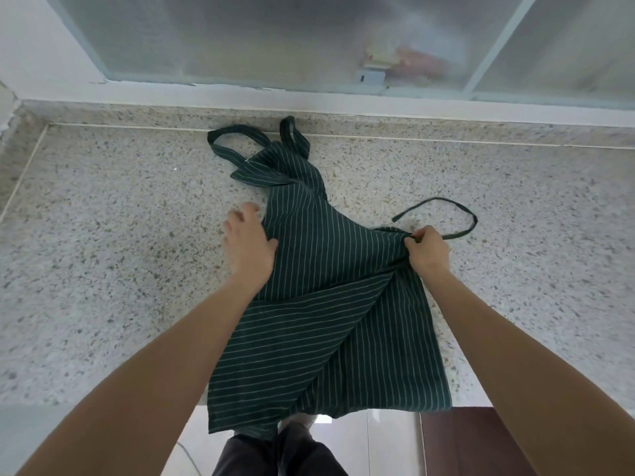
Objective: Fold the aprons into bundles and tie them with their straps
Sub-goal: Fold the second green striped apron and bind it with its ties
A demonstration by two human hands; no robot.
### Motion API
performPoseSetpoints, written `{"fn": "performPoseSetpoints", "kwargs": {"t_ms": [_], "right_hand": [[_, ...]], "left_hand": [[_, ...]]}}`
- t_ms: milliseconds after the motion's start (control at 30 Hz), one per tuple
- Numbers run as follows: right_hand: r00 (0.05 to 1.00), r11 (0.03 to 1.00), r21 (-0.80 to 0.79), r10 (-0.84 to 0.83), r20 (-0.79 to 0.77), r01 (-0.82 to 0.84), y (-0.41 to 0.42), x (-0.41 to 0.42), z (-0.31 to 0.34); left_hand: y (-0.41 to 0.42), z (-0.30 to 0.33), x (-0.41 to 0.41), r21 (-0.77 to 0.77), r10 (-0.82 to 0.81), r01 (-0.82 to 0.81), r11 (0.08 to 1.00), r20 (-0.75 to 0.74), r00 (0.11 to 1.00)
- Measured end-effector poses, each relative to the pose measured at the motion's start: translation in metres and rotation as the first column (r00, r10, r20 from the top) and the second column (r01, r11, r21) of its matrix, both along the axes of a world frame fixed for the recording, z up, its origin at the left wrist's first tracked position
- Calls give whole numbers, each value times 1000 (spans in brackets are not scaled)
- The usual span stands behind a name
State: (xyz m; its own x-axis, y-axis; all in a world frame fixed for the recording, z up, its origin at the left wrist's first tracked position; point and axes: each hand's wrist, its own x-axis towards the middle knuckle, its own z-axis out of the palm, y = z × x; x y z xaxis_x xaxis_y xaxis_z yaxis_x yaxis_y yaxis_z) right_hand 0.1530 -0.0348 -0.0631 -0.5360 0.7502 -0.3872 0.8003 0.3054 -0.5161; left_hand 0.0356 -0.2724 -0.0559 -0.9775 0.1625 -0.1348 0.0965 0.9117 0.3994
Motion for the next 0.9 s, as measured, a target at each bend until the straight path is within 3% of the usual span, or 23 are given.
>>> {"fn": "performPoseSetpoints", "kwargs": {"t_ms": [67, 167, 400, 467, 533, 600, 667, 733, 800, 900], "right_hand": [[1000, 1000, 22, 16, 13, -17, 0, -3, -1], [1000, 998, 56, 20, 23, -21, 1, -7, -2], [991, 991, 110, 68, 118, -81, 2, -12, -8], [979, 955, 244, 133, 157, -169, -5, -13, -10], [951, 847, 442, 213, 225, -294, -14, -16, -7], [921, 757, 524, 315, 228, -389, -21, -23, -2], [896, 775, 459, 425, 133, -435, -28, -35, 2], [866, 824, 305, 500, 7, -478, -35, -49, 5], [848, 839, 217, 525, -79, -499, -45, -64, 10], [878, 890, 53, 456, -146, -453, -56, -87, 14]], "left_hand": [[10, -2, 10, -100, -274, 265, 959, -90, 957], [19, -13, 16, -208, -505, 502, 839, 45, 862], [17, -19, 5, -319, -365, 454, 832, 303, 880], [16, -17, 2, -266, -375, 453, 851, 296, 878], [14, -16, -2, -128, -339, 373, 919, 230, 912], [14, -11, -8, 70, -219, 211, 975, 152, 964], [14, -3, -19, 232, -35, -2, 973, 156, 987], [13, 2, -37, 265, 102, -169, 949, 249, 963], [12, 3, -58, 311, 194, -337, 889, 411, 891], [16, 8, -84, 466, 158, -609, 642, 697, 700]]}}
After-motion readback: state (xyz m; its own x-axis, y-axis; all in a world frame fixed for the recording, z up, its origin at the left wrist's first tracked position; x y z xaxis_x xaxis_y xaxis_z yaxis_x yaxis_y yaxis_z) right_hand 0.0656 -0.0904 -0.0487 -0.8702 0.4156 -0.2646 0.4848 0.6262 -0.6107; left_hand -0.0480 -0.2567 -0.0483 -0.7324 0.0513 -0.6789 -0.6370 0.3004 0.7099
